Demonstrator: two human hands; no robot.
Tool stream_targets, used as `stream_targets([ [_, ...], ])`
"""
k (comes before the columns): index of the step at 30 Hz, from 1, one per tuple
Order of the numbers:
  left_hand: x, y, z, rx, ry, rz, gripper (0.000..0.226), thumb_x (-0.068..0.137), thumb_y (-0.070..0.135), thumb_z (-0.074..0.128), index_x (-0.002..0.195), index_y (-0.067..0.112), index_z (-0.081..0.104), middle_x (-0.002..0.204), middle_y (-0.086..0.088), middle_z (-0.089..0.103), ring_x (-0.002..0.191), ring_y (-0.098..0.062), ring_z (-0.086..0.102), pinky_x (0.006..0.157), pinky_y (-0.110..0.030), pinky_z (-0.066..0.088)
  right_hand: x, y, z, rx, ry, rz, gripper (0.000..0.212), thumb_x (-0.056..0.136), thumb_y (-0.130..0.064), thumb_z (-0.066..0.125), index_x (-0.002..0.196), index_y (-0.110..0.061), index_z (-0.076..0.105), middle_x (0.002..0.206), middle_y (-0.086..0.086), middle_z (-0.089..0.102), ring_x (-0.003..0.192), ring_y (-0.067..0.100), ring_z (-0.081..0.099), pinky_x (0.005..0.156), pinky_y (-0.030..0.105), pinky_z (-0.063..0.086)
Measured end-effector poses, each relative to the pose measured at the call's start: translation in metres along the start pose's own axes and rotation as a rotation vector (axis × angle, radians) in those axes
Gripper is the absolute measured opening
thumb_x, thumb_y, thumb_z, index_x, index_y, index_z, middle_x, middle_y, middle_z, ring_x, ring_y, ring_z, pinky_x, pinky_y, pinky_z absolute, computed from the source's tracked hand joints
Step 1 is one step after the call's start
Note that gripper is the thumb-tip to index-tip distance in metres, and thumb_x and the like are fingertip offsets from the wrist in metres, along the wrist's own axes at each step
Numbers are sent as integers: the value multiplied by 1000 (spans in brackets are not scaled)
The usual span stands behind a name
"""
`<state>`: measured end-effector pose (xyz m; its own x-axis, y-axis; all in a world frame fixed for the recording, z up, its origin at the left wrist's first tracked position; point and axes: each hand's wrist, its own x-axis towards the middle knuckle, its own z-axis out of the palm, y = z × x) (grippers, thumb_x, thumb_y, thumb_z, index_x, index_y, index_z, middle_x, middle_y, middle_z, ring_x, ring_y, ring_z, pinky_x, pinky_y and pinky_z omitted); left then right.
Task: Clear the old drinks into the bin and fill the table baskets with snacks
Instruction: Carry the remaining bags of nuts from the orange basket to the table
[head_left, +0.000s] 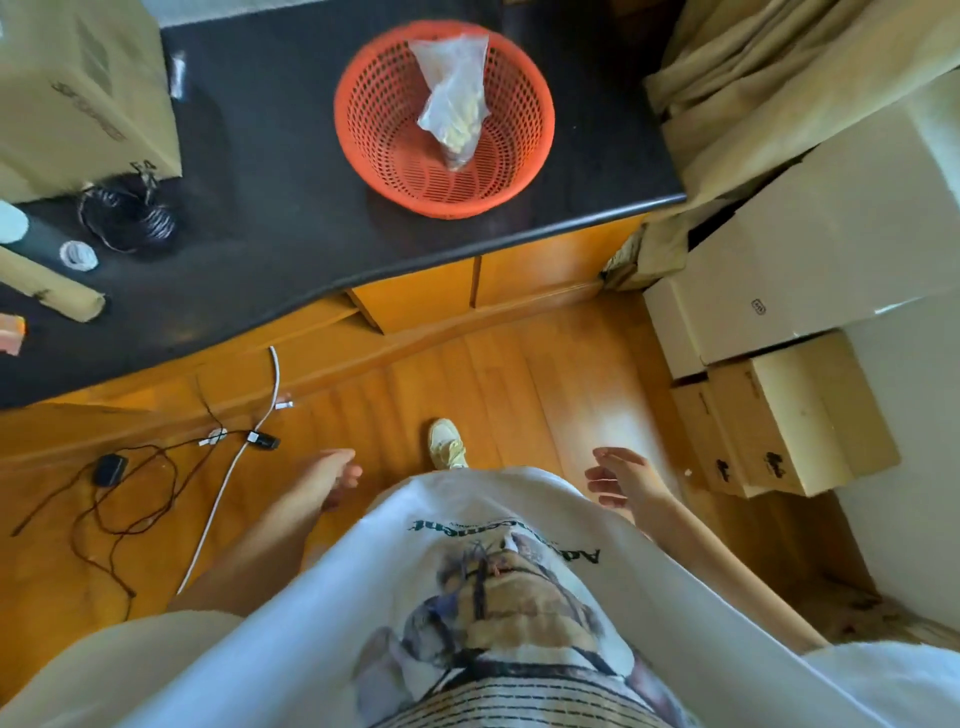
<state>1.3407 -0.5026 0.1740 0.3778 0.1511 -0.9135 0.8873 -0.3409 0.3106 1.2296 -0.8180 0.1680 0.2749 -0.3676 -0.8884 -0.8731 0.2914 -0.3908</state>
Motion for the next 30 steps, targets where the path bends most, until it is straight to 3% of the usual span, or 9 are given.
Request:
stream_targets([
  [3, 24, 65, 14, 29, 33, 80, 14, 96, 17, 46, 105, 20, 56, 70, -1, 57, 55, -9, 50, 50, -19, 36, 9, -18, 0, 46, 41, 37, 13, 93, -10, 48, 104, -9, 55, 72, 10, 56, 61, 21, 52, 57, 27, 37],
  [7, 37, 125, 36, 89, -36, 227, 15, 95, 14, 46, 92, 19, 60, 69, 1, 60, 57, -10, 51, 51, -19, 38, 28, -43, -3, 76, 117, 116, 22, 93, -8, 47, 113, -5, 57, 71, 10, 57, 59, 20, 52, 56, 25, 38],
  [10, 38, 153, 47, 136, -70, 329, 15, 95, 13, 46, 94, 19, 60, 71, 2, 61, 58, -9, 51, 50, -18, 38, 42, -64, -6, 94, 147, 174, 25, 93, -8, 49, 116, -3, 57, 70, 10, 57, 55, 18, 52, 53, 26, 42],
  [13, 50, 176, 52, 140, -62, 330, 15, 95, 12, 45, 95, 17, 59, 73, 1, 61, 60, -10, 52, 51, -18, 38, 64, -101, -6, 111, 141, 190, 26, 93, -10, 50, 118, -2, 55, 71, 11, 57, 59, 21, 51, 57, 29, 42],
  [17, 64, 204, 47, 63, 30, 232, 13, 95, 10, 47, 96, 13, 59, 70, -1, 60, 58, -12, 51, 38, -12, 37, 89, -172, 3, 63, 99, 172, 31, 92, -8, 49, 121, 1, 55, 72, 10, 56, 62, 21, 50, 72, 33, 43],
  [21, 78, 236, 45, -81, 85, 149, 12, 95, 13, 48, 94, 15, 59, 72, -3, 59, 61, -13, 52, 54, -23, 38, 110, -261, 27, 23, 28, 20, 31, 95, -6, 43, 122, 6, 51, 75, 11, 55, 64, 22, 50, 66, 32, 45],
  [26, 98, 303, 59, -293, 116, 197, 18, 94, 4, 46, 92, 15, 60, 71, -4, 60, 61, -14, 54, 54, -19, 44, 145, -366, 74, -86, -87, -257, 26, 92, -3, 48, 116, 4, 55, 69, 7, 56, 60, 15, 53, 49, 16, 47],
  [28, 114, 329, 72, -375, 60, 212, 19, 92, 0, 47, 104, 9, 59, 78, -8, 61, 68, -16, 58, 61, -23, 47, 166, -400, 97, -151, -121, -352, 26, 89, -2, 52, 114, 1, 57, 70, 4, 57, 62, 14, 54, 55, 20, 50],
  [30, 135, 351, 92, -451, -13, 216, 34, 91, -6, 47, 124, 3, 48, 99, -14, 57, 85, -23, 58, 68, -28, 47, 191, -425, 119, -208, -112, -445, 29, 87, -3, 55, 116, -5, 57, 81, 2, 59, 71, 16, 56, 71, 30, 51],
])
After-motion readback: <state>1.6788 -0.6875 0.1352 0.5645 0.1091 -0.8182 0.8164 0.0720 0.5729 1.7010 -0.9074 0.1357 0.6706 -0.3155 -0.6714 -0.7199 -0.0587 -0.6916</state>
